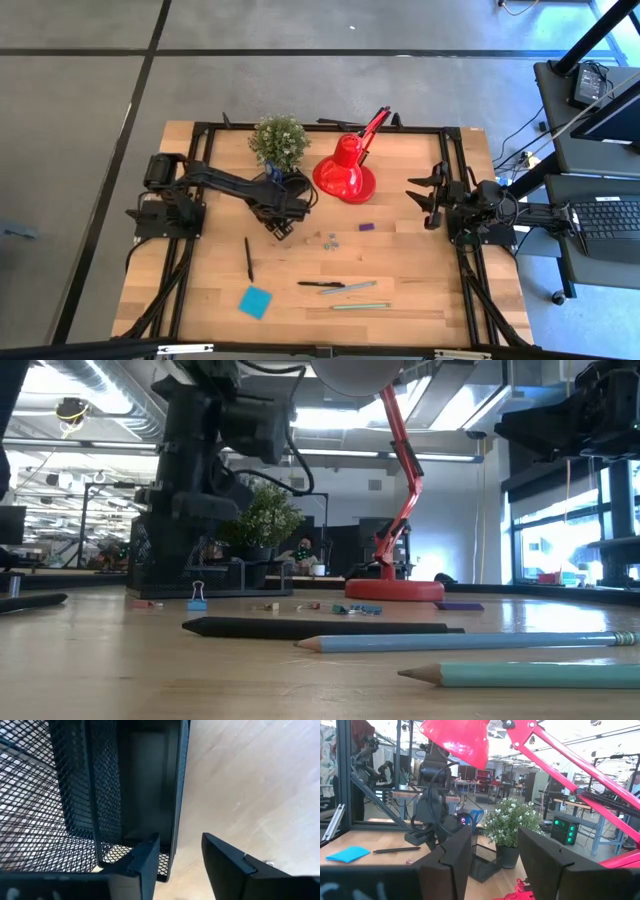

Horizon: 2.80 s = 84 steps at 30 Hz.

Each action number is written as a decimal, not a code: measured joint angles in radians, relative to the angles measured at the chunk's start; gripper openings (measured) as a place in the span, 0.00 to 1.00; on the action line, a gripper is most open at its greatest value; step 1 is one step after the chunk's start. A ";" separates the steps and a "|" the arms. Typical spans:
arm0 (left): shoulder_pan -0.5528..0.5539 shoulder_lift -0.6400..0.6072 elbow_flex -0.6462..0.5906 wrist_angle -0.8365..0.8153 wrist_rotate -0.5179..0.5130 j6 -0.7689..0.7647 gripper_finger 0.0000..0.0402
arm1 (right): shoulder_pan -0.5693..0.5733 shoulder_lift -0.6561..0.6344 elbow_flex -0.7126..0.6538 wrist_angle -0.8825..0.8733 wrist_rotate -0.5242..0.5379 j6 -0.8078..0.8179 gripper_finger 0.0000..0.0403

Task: Pick and place office supplies into organizer
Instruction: Adjust the black desk organizer, then put the left black pen into the black desk organizer

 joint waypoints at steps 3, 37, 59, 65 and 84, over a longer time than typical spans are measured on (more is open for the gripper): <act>0.000 0.018 -0.001 -0.002 0.003 0.011 0.29 | 0.000 0.000 0.000 0.000 0.000 0.005 0.40; -0.002 0.037 0.000 -0.007 -0.062 0.618 0.01 | 0.000 0.000 0.000 -0.006 0.000 0.011 0.40; -0.016 0.038 -0.002 -0.018 -0.069 0.647 0.18 | 0.000 0.000 0.000 -0.011 0.000 0.011 0.40; -0.016 0.038 -0.002 -0.013 -0.085 0.631 0.30 | 0.000 0.000 0.000 -0.011 0.000 0.011 0.40; -0.061 0.038 0.190 -0.216 -0.184 0.554 0.36 | 0.000 0.000 0.000 -0.012 0.000 0.010 0.40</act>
